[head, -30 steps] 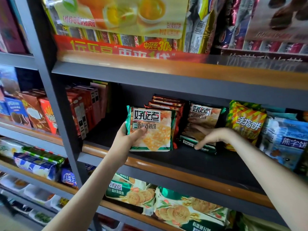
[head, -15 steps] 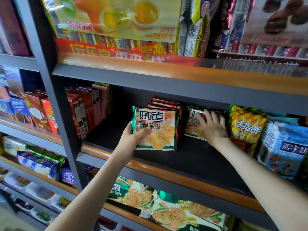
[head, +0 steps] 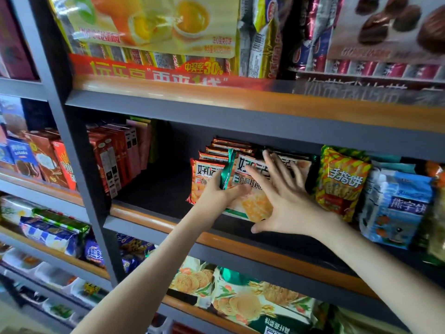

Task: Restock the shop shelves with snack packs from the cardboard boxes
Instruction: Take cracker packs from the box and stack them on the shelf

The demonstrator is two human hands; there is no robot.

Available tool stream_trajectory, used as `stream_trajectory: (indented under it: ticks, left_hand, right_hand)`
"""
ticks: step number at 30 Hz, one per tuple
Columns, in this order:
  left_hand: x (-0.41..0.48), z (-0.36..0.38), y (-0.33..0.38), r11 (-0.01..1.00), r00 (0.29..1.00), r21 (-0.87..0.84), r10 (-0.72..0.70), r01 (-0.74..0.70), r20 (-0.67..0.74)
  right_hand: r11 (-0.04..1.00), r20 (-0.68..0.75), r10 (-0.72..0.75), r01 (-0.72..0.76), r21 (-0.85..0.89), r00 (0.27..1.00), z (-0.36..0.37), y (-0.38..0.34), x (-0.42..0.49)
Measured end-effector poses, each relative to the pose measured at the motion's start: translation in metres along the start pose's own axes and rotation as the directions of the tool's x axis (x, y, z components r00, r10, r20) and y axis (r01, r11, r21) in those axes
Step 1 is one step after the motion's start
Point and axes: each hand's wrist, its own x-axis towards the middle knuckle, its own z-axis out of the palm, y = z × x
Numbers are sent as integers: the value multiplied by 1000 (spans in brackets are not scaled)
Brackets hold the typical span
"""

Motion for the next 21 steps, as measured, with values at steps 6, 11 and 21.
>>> stream_trajectory:
  ticks: [6, 11, 21]
  left_hand:
    - [10, 23, -1, 910, 973, 358, 228, -208, -16]
    - [21, -24, -26, 56, 820, 983, 562, -174, 113]
    - [37, -49, -44, 92, 986, 995, 167, -41, 25]
  right_hand:
    - [977, -120, 210, -214, -23, 970, 23, 21, -9]
    - [942, 100, 293, -268, -202, 951, 43, 54, 4]
    - [920, 10, 281, -266, -288, 960, 60, 68, 31]
